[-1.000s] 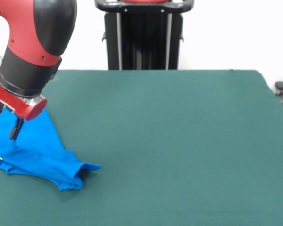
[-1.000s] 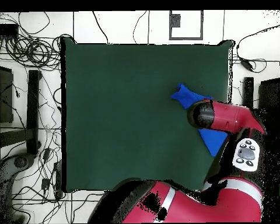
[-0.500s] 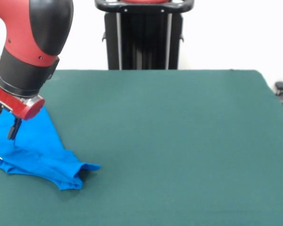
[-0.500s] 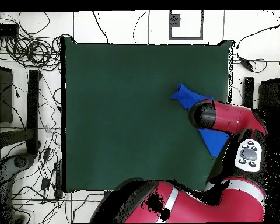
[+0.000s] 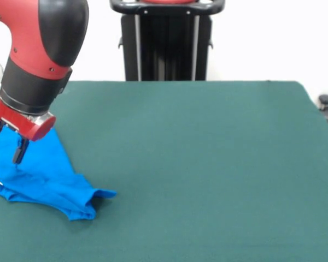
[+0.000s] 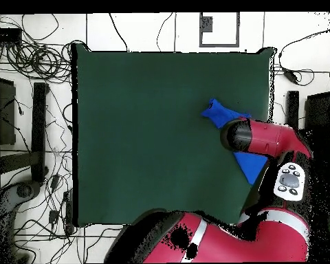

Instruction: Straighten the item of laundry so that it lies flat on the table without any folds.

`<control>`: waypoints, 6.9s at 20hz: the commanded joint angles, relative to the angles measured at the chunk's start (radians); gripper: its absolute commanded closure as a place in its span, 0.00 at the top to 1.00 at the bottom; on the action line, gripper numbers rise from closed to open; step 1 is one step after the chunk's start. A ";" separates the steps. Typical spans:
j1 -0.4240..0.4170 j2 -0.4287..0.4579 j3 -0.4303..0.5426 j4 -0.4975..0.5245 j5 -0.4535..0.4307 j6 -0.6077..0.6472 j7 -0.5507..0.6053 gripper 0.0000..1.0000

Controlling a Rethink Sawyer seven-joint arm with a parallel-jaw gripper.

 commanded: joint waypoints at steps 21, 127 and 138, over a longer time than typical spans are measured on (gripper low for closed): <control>0.059 0.106 0.114 0.058 -0.047 0.011 0.006 1.00; 0.024 0.189 0.080 -0.065 -0.174 -0.128 0.035 1.00; 0.032 0.185 0.076 -0.080 -0.169 -0.111 0.036 1.00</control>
